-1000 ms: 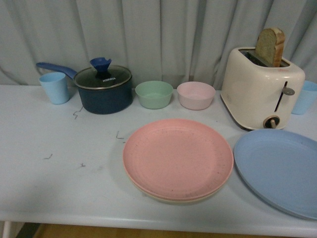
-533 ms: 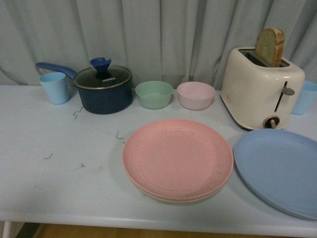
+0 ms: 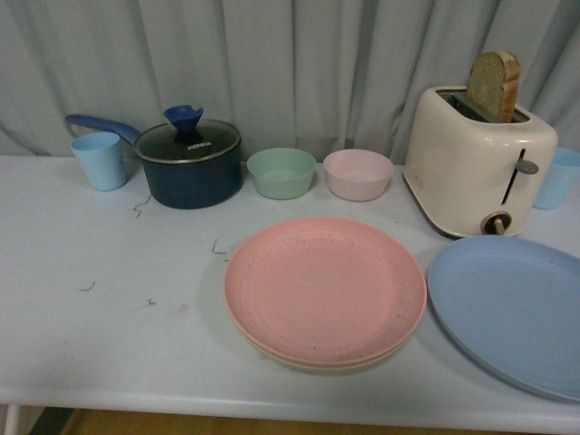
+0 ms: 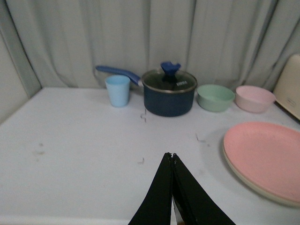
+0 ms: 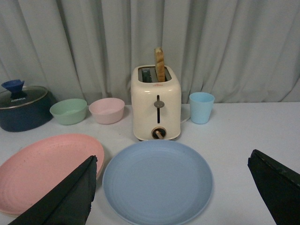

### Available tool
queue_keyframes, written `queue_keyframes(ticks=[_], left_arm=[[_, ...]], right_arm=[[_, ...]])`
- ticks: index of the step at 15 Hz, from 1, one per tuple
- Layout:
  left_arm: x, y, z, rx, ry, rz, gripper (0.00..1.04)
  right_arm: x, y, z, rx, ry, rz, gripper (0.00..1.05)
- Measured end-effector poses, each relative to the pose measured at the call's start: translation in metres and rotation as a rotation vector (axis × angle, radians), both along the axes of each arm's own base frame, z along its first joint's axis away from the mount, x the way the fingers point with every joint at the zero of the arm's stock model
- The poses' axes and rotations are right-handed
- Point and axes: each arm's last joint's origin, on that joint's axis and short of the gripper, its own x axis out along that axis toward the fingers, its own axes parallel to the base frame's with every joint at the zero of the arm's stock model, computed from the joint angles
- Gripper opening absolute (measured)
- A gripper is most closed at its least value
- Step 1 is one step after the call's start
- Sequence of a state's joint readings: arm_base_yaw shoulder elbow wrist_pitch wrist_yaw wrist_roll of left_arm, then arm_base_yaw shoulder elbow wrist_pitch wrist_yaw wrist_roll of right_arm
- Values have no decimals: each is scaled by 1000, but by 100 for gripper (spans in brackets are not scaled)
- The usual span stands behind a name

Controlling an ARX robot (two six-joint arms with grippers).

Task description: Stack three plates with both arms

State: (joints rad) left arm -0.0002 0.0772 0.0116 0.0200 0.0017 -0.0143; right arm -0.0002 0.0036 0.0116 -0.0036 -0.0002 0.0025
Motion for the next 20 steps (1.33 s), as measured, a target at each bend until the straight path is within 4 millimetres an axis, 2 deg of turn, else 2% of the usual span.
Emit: queue_keyframes(ticks=[1, 5, 13, 14, 18, 19, 20], left_arm=[[-5, 0, 4, 0, -52, 2, 2], [-4, 0, 3, 0, -48, 2, 3], [-4, 0, 3, 1, -48, 2, 100], [-4, 0, 3, 1, -48, 2, 97], [-4, 0, 3, 1, -48, 2, 98], [-4, 0, 3, 1, -48, 2, 98], [-4, 0, 3, 1, -49, 2, 98]], right_arm=[[0, 0, 0, 0, 0, 0, 98], [0, 0, 0, 0, -1, 0, 98], [0, 0, 0, 0, -1, 0, 98], [0, 0, 0, 0, -1, 0, 98], [0, 0, 0, 0, 5, -2, 98], [1, -2, -2, -2, 208, -73, 98], [10, -8, 6, 7, 324, -120, 98]])
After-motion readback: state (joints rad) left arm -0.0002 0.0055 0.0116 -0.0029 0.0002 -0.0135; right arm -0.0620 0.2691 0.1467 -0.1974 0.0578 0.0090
